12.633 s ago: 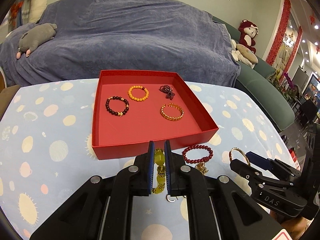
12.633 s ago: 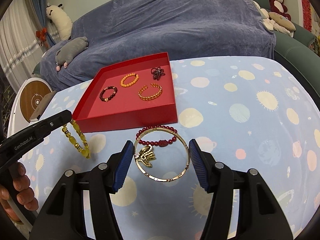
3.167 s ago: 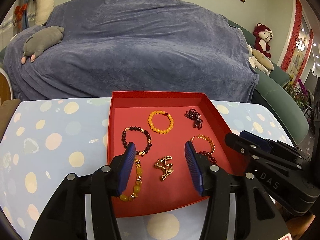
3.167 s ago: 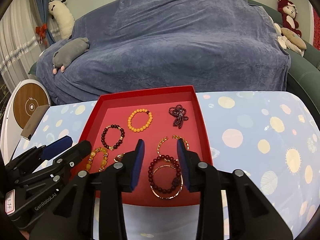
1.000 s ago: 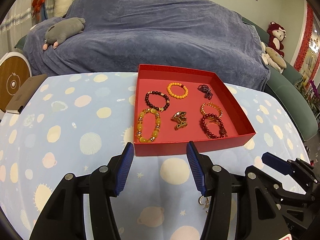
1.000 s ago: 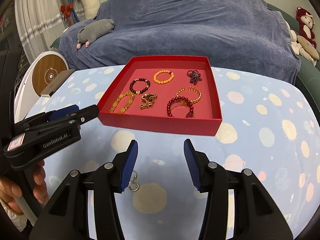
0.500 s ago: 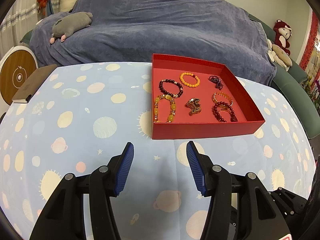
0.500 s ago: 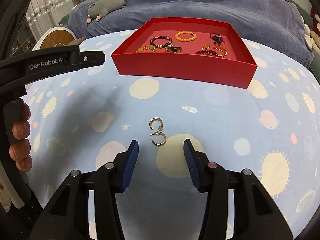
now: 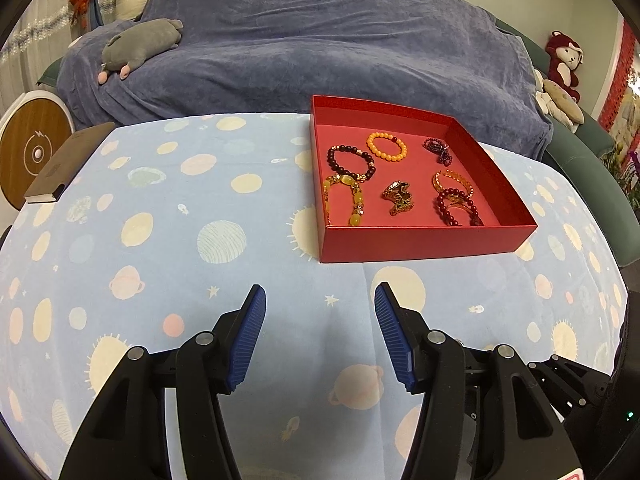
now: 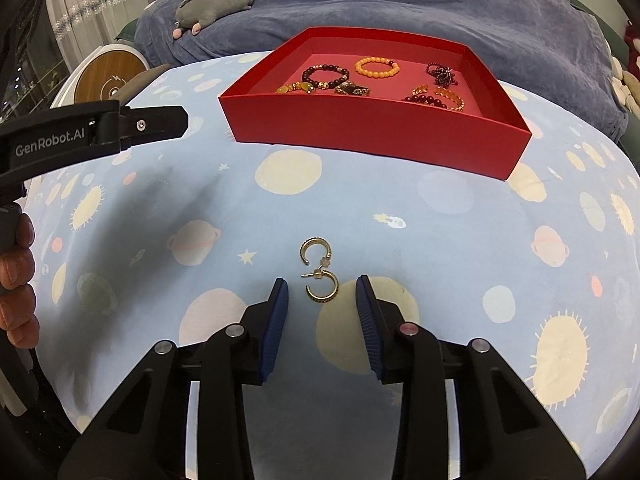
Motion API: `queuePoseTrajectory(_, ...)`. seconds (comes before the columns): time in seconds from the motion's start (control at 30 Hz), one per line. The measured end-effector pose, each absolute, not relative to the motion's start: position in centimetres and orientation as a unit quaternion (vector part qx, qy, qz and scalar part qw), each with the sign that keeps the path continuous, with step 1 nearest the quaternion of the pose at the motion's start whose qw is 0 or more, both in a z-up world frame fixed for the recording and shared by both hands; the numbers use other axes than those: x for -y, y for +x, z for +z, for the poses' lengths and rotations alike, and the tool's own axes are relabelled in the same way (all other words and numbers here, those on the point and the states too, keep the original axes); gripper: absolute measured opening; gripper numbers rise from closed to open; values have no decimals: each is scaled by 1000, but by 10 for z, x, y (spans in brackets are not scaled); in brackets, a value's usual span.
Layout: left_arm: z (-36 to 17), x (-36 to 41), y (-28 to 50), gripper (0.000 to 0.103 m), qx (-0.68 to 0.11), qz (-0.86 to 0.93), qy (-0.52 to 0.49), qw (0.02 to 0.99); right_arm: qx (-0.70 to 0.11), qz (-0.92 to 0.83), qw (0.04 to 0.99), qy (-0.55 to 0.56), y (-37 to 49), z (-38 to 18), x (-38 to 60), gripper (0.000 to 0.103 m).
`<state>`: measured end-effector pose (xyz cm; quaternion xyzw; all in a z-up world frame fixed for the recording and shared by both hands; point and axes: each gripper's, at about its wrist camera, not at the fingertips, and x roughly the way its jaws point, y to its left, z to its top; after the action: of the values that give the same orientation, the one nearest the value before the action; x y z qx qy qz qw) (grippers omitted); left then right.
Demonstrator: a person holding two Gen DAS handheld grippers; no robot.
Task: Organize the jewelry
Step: 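Grasp one gold hoop earring with the right tool, then grasp the other gold hoop earring with the left tool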
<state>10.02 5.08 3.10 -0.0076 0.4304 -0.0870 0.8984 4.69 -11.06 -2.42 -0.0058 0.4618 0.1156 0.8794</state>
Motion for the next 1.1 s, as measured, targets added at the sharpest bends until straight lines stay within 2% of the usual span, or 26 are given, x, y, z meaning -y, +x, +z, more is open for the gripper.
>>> queuePoseTrajectory(0.1,29,-51,98,55,-432,-88,-3,898,-461,115,880,-7,49,-24,111,30)
queuePoseTrajectory(0.27,24,-49,94,55,-437,-95,6,894,-461,111,880,-8,49,-24,114,17)
queuePoseTrajectory(0.53,16,-37,85,55,-444,-120,17,888,-454,87,887,14,49,-15,136,16)
queuePoseTrajectory(0.67,13,-19,80,59,-447,-141,29,883,-450,67,890,30,52,-7,152,16)
queuePoseTrajectory(1.1,1,40,70,59,-445,-199,57,871,-449,38,891,53,47,-7,186,17)
